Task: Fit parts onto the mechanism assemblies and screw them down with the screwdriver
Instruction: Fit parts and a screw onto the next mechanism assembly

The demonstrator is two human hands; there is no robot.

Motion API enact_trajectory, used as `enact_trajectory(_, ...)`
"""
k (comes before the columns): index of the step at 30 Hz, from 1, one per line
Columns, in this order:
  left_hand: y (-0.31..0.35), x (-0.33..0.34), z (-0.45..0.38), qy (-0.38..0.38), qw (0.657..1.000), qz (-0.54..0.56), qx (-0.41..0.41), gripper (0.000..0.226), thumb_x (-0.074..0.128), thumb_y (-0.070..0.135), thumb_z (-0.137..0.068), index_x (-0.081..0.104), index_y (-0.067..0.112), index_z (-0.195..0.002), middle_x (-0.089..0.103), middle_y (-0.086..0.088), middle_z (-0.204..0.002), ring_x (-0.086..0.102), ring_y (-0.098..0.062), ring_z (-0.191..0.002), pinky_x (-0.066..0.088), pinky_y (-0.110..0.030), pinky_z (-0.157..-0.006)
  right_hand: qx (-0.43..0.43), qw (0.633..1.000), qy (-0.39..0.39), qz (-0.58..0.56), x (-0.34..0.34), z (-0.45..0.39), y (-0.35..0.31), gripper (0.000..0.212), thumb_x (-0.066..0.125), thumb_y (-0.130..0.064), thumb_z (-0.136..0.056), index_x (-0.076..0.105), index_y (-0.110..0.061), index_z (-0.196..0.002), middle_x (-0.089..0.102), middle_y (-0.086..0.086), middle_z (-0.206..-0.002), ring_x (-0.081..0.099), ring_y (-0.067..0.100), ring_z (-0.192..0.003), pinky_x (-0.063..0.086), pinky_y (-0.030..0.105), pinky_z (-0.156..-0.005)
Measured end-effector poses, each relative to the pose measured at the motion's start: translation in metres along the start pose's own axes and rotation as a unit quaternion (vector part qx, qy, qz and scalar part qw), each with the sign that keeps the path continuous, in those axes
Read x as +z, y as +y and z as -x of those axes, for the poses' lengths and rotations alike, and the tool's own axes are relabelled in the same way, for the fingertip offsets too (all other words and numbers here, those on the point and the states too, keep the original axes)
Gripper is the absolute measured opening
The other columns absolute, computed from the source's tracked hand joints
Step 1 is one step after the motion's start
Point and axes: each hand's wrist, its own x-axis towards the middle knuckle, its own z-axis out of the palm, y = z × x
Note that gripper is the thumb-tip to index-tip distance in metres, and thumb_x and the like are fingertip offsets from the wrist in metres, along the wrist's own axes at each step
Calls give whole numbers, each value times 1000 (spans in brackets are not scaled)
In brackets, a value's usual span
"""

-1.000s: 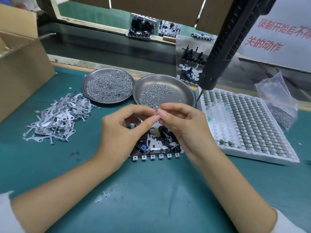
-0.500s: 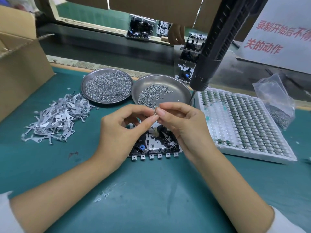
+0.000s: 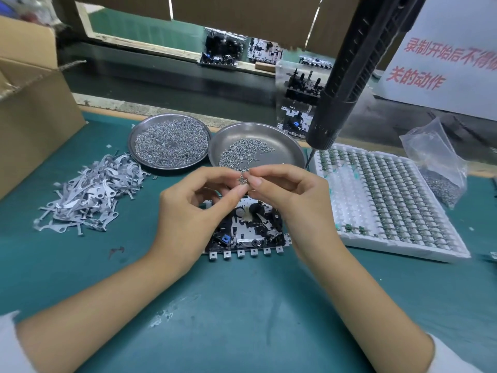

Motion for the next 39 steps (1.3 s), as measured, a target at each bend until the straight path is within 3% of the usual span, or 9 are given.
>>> enact_trajectory(12,1,0,0,-1,1000,-13,6,14,72,18,-80,71,28,-90,72,8,-86,64,-10,-74,49,-16,-70,-12,1000,13,3,1,2,1,12,73,4,-76,73,-6,-82,74,7,-77,71,18,-74,55,22,-69)
enact_trajectory(16,0,0,0,4,1000,2,-10,15,71,20,-80,71,29,-92,71,5,-86,65,-13,-76,52,-23,-70,-9,1000,0,20,0,2,-1,15,71,4,-79,74,-10,-84,75,7,-80,71,16,-76,57,24,-73)
enact_trajectory(19,0,0,-1,14,1000,-4,2,21,66,15,-82,69,27,-99,67,3,-86,63,-3,-79,49,-16,-73,8,999,-40,13,1,3,-4,20,65,8,-82,72,-9,-91,75,7,-88,72,17,-78,58,27,-73)
enact_trajectory(23,0,3,-1,32,999,-28,8,18,63,12,-86,68,27,-94,63,6,-88,59,4,-76,45,-10,-71,-7,987,-55,151,-19,-3,-19,32,57,14,-81,72,-12,-71,73,4,-72,68,15,-63,54,22,-58)
enact_trajectory(26,-2,4,-1,51,998,-15,-15,18,65,12,-86,69,29,-91,67,8,-86,59,2,-74,49,-14,-71,-15,948,31,317,-57,-19,-32,37,53,10,-77,69,-19,-61,69,-2,-60,65,12,-57,50,19,-54)
enact_trajectory(29,-4,2,-4,70,997,5,-41,19,67,11,-84,70,29,-89,71,15,-83,61,1,-75,51,-16,-72,-36,874,119,469,-91,-37,-30,28,54,4,-76,71,-19,-77,71,1,-77,64,15,-73,51,25,-70)
enact_trajectory(32,-5,0,-5,73,996,10,-55,17,70,11,-82,71,28,-87,72,15,-83,62,0,-76,51,-16,-71,-16,842,70,535,-103,-49,-15,28,57,6,-81,71,-13,-97,69,4,-89,61,15,-77,49,25,-76)
enact_trajectory(35,-4,0,-6,68,996,20,-61,16,71,11,-80,71,27,-85,72,16,-81,63,1,-74,50,-14,-69,-25,799,43,599,-104,-58,-6,32,57,7,-79,71,-14,-98,70,4,-90,61,19,-79,52,31,-75)
enact_trajectory(39,-2,3,-4,54,995,34,-82,15,72,17,-75,72,28,-85,73,16,-79,63,3,-71,49,-11,-68,-50,709,12,703,-99,-70,-12,38,53,3,-80,69,-20,-106,68,9,-98,61,30,-91,51,36,-76)
